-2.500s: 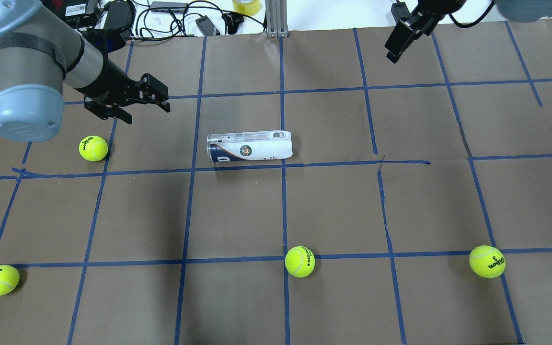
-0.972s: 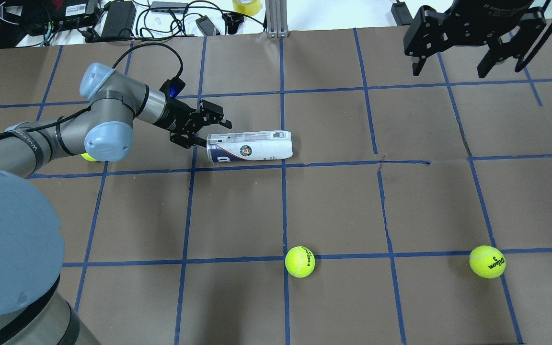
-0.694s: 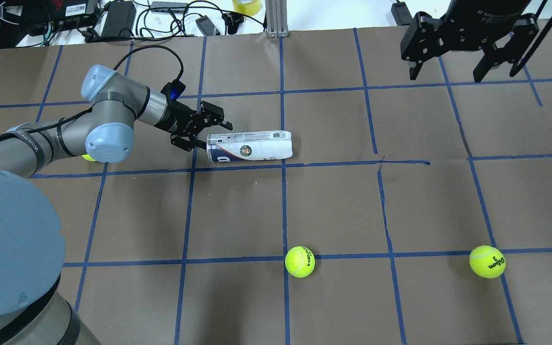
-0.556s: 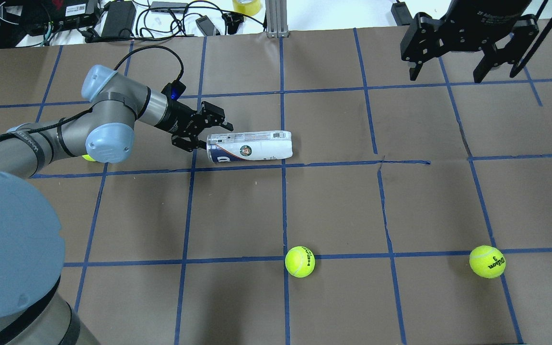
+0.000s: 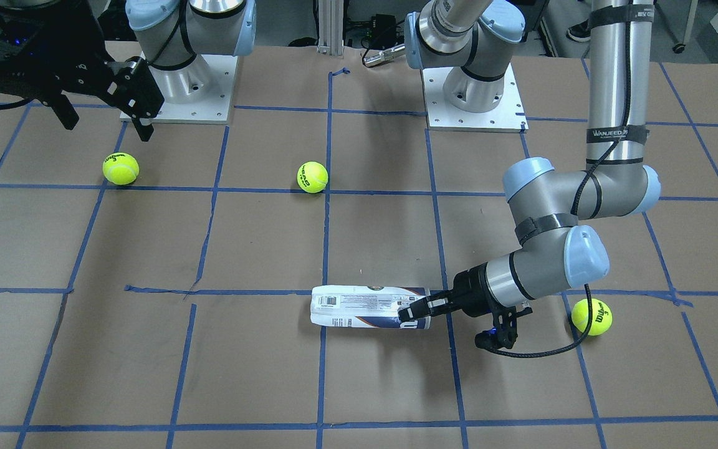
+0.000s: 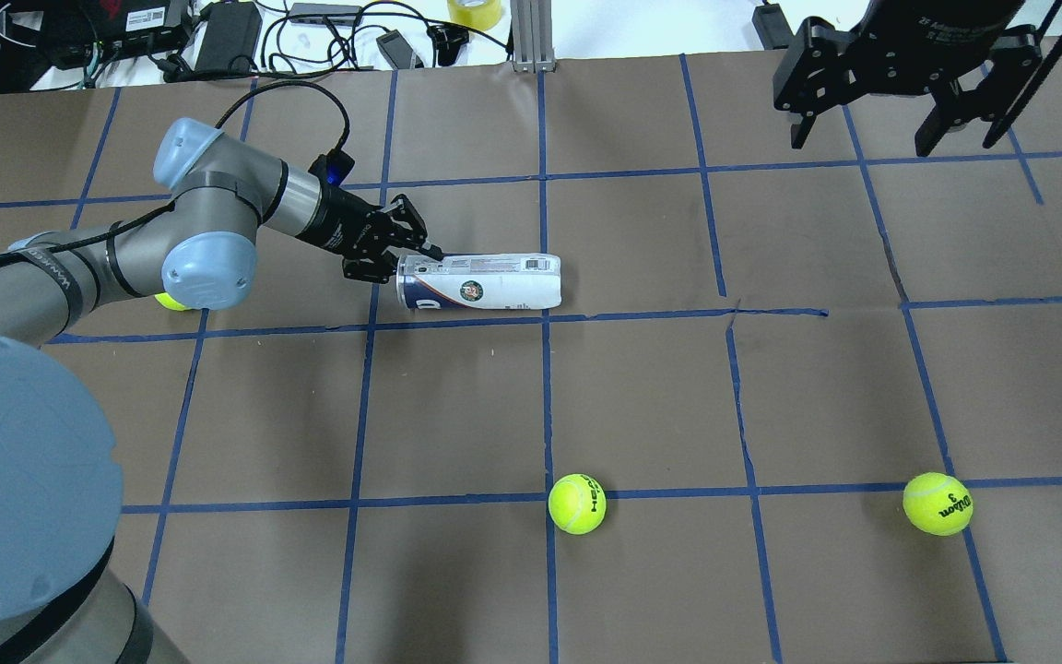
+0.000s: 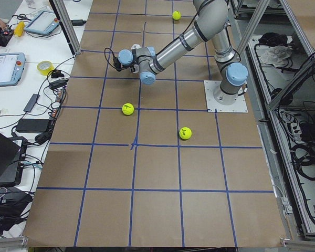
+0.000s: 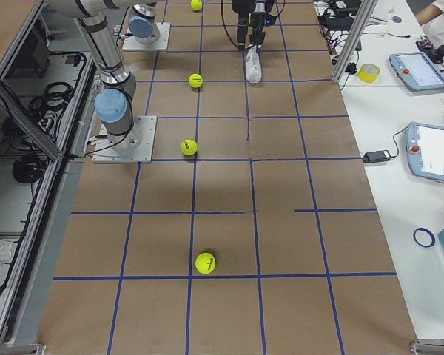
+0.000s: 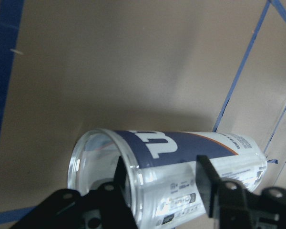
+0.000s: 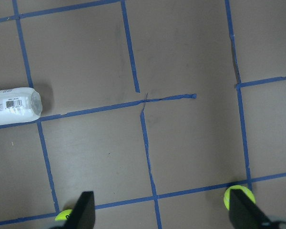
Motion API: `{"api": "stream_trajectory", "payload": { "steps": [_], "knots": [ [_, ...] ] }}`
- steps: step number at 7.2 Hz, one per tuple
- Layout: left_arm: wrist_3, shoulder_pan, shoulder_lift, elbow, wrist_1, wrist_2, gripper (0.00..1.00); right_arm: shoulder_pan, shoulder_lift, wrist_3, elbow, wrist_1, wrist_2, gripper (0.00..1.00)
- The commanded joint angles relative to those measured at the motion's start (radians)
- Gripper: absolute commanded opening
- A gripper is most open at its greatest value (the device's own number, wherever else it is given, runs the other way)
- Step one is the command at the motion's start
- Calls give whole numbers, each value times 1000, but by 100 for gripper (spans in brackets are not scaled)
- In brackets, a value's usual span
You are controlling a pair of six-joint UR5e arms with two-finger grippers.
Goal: Lift up tennis ball bucket
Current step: 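Lift the tube with the left gripper and tilt it upright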
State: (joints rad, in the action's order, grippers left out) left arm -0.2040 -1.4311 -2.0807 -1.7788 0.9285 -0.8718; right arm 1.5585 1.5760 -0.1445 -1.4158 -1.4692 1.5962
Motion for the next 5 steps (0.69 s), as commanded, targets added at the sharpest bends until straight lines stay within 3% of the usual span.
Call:
{"api": "stream_trajectory", "payload": {
  "steps": [1,3,5],
  "knots": [
    [-151,0,20,98,13,-16,0,0,2,0,-12,-5,1,100],
    [-317,-41,46,244,29,-138,0,0,2,-1,-14,-5,-1,100],
    [-289,-90,70,327,32,-374,0,0,2,0,-14,-5,1,100]
  ]
}}
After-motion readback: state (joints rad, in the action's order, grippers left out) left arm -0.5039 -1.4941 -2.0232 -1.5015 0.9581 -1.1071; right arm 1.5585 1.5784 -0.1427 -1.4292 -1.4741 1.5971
